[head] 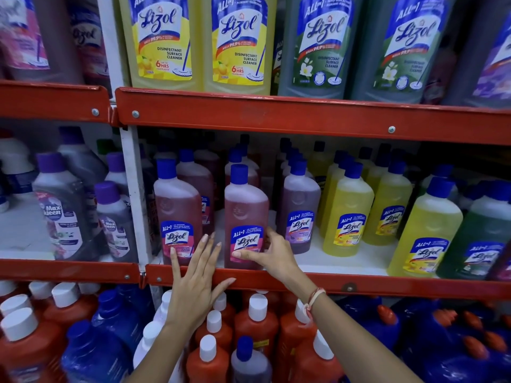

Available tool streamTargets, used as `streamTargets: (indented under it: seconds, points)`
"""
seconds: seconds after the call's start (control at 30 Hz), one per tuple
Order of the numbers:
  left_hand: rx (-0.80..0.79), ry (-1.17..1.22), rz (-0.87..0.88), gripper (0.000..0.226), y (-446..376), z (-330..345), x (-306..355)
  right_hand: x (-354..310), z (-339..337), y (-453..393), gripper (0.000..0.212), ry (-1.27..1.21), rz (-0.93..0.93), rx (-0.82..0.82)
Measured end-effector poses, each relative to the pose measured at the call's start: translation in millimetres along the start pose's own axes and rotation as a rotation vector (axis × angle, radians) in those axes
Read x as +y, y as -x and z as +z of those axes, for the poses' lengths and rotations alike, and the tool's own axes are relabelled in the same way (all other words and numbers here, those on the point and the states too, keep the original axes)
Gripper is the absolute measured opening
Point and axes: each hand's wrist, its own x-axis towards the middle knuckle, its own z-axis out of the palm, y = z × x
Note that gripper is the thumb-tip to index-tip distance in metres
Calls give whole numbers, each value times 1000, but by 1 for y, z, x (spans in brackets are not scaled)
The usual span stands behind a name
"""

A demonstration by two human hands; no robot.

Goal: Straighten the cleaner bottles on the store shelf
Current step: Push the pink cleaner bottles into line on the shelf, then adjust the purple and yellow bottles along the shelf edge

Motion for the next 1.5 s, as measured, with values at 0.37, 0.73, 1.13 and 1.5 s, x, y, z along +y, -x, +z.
streamTargets:
  seconds: [0.37, 0.73, 1.13, 1.5]
  points:
    - [-26, 43, -36, 78, 1, -5, 3, 13, -22, 14, 60, -76, -34, 51]
    - [-78, 78, -53, 81, 0, -4, 3, 44, -79, -10, 78, 52, 38, 400]
    - [-99, 81, -74, 81, -1, -4, 3, 53, -89, -38, 66, -227, 141, 96]
    - [-84, 60, -62, 81, 0, -7, 5, 52, -93, 1, 95, -169, 41, 29]
